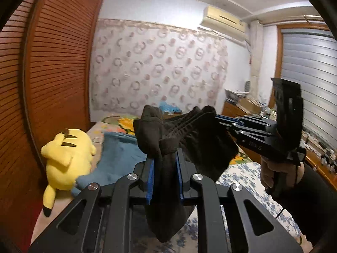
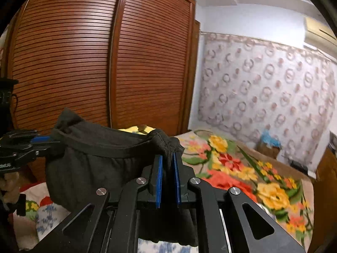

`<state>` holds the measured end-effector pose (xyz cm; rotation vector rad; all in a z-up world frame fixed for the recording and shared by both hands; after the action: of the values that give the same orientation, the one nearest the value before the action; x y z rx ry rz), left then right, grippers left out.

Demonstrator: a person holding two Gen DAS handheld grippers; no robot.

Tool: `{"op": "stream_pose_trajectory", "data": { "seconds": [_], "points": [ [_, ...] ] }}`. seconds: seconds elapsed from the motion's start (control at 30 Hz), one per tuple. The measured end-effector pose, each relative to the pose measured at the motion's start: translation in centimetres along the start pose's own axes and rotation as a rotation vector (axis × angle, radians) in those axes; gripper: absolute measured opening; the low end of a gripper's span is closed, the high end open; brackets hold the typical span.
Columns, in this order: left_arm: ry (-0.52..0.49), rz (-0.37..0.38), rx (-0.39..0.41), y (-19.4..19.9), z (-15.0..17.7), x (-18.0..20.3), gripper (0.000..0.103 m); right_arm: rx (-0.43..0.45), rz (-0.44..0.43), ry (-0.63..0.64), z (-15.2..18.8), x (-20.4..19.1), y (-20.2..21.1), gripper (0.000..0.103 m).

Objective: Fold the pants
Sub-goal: 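Lift the bundle with both tools and carry it toward the jeans stack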

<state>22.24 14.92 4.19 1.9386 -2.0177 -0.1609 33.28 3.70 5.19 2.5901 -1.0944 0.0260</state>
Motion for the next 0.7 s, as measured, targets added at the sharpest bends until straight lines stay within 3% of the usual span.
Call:
{"op": "stream_pose_trajectory", "data": {
  "seconds": [0.37,0.47,0.7],
  "points": [
    [0.077,-0.053,0.002,-2.1,1.4,-4.5,0.019,-0.058,-0.123,-0.053,0.3,3.2,-10.3,0.01],
    [0.096,-0.049,-0.016,-2.5,2.3,-5.4,0.019,-0.071,-0.151,-0.056,0.3,3.3,-13.0,0.01],
    [0.113,-0.122,-0.046,-2.6,3.4,-7.7,0.02,-0.106,-0.195,-0.02,0.7,1.8,-16.6,0.01]
  ]
}}
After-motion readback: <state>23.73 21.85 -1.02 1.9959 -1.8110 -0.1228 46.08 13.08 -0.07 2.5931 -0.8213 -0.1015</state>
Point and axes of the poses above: each gripper's, at about its wrist camera, not at the fingertips, and y roughly against the way its jaws point, x to its right, z to its underside, the point moved 10 cm from there along -y, roughly the way its jaws point, and after that the axes turned 3 degrees about x, right-handed, at the moved point
